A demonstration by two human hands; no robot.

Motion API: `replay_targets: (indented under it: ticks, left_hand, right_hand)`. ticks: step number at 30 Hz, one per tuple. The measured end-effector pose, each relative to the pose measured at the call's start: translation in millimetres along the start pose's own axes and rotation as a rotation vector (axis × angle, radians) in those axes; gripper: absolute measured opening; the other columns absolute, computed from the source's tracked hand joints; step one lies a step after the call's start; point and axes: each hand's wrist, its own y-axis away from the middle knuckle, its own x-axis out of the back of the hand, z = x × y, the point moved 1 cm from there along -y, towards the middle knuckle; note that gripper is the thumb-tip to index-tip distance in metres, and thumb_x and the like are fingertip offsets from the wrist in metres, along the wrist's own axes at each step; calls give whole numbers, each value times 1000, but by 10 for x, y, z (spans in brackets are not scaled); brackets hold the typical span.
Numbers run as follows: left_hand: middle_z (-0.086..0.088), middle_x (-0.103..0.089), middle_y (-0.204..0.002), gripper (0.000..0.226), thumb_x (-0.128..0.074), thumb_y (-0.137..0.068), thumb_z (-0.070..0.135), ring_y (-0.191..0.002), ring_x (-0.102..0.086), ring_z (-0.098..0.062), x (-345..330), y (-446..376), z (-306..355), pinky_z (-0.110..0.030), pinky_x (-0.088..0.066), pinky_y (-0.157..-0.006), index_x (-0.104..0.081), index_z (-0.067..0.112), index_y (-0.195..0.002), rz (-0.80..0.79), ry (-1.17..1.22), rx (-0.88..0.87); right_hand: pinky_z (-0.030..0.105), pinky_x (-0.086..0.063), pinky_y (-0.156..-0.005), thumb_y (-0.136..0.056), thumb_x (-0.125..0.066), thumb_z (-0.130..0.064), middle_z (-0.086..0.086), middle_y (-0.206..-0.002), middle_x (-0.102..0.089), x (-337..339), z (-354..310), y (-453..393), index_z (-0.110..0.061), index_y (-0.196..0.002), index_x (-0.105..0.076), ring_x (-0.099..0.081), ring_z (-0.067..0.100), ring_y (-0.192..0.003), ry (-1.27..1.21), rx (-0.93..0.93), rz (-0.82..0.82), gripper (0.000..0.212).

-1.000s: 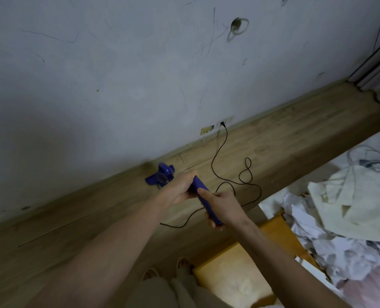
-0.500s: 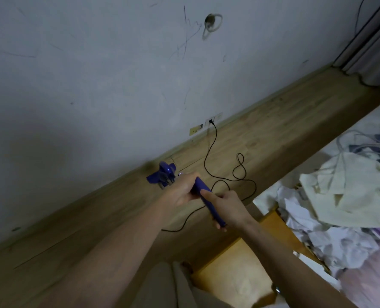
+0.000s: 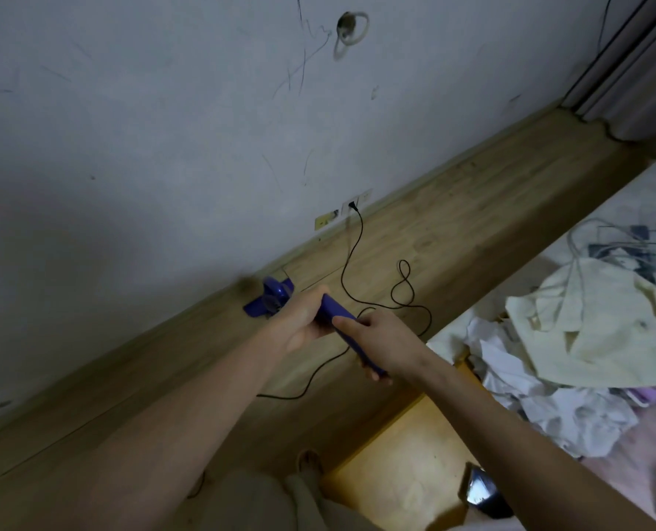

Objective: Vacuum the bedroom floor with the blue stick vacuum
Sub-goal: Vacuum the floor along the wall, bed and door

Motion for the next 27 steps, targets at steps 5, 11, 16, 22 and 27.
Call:
replay_targets:
  ticks: [5, 11, 16, 22, 27]
  left_hand:
    - [-9, -47, -79, 9, -51, -93, 9, -68, -52, -18, -49, 4, 126, -32, -51, -58, -43, 9, -89, -23, -41, 14]
    - [-7, -43, -73, 11, -46, -95, 8, -62, -47, -17, 8, -74, 51, -33, -51, -61, -41, 9, -85, -11, -93, -14]
    - [-7, -45, -69, 15, -48, -94, 10, -59, -48, -17, 134, -149, 32, -32, -48, -56, -42, 10, -81, 42, -134, -44]
    - [-7, -46, -68, 15, -49, -93, 11, -60, -48, -17, 61, -165, 64, -30, -45, -54, -44, 10, -79, 38, -121, -66]
    - [-6, -49, -73, 9, -51, -94, 13, -64, -50, -16, -6, -156, 36, -29, -45, -56, -45, 10, -88, -2, -140, -28]
  right_hand:
    - [17, -37, -35, -99, -47, -43, 0, -55, -55, 89, -106, -54, -3, -106, -55, -48, 10, -36, -53, -24, 8, 42]
    - [18, -40, -38, -100, -44, -43, 3, -61, -55, -89, 55, -149, -5, -111, -52, -50, 10, -40, -94, -36, -18, 41]
    - [20, -41, -38, -99, -45, -46, 3, -61, -53, -228, 56, -250, -6, -111, -49, -50, 10, -39, -99, -64, -98, 42]
    - [19, -46, -42, -96, -53, -43, 4, -67, -56, -105, 8, -276, -8, -114, -50, -55, 10, -43, -81, -97, -74, 39]
    - [19, -42, -39, -97, -51, -44, 3, -65, -55, -53, 111, -262, -10, -112, -51, -51, 8, -39, -56, -72, -49, 37]
